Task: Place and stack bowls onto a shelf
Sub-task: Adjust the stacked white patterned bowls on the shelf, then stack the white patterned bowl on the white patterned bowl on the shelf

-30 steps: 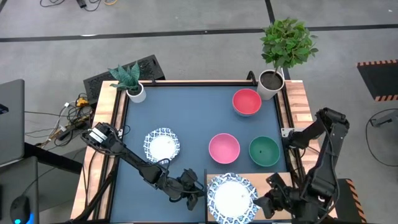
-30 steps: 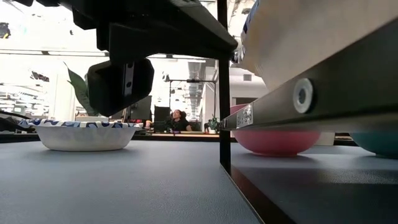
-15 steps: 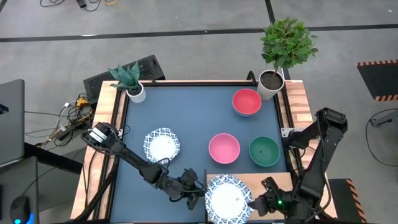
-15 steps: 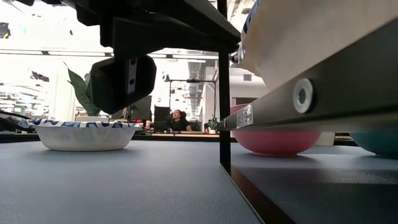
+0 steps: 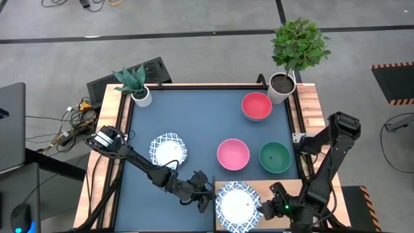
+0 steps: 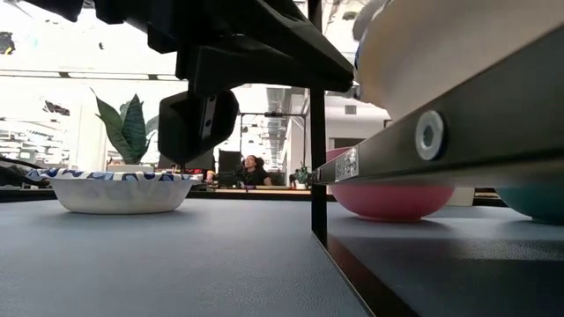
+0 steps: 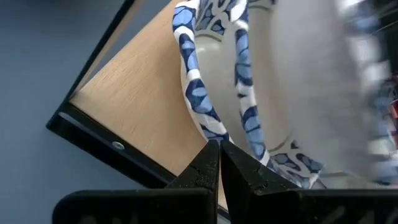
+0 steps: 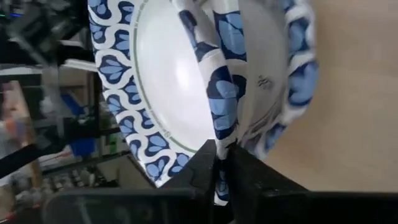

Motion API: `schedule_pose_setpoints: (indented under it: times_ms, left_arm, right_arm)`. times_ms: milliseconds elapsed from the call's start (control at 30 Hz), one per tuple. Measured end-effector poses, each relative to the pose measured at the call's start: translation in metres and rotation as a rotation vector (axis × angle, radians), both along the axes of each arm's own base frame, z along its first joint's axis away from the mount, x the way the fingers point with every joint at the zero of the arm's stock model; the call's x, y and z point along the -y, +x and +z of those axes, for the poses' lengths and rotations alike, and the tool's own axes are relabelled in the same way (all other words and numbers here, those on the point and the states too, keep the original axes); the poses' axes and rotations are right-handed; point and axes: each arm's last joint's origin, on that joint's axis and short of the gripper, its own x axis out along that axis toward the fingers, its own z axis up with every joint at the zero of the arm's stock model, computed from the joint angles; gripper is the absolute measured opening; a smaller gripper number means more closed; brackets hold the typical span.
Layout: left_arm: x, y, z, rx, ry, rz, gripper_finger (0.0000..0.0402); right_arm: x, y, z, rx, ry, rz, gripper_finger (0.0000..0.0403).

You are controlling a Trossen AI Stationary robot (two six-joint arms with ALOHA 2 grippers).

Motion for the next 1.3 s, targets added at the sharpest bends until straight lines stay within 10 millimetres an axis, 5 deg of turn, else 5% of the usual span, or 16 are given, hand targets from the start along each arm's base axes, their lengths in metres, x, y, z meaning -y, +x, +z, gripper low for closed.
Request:
schedule_pose_setpoints:
  times_ms: [333,700,1000,1300]
  left_arm:
    - [0.000,0.000,0.000,-0.005,-0.023,0.011,0.0000]
    - [-0.006,0.003,0.000,-0.010,-0.032,0.006,0.0000]
    - [-0.009,0.005,0.000,-0.010,-0.028,0.009,0.0000]
    - [-0.016,0.001,0.011,-0.056,-0.034,-0.040,0.0000]
  right_arm:
    - [0.005,-0.001,-0.005,-0.085,-0.040,0.034,0.0122]
    - [0.013,0.004,-0.009,-0.181,-0.047,0.056,0.0248]
    - [0.009,0.002,0.002,-0.120,-0.004,0.089,0.0254]
    - [0.031,-0.008,0.029,-0.037,-0.078,0.093,0.0253]
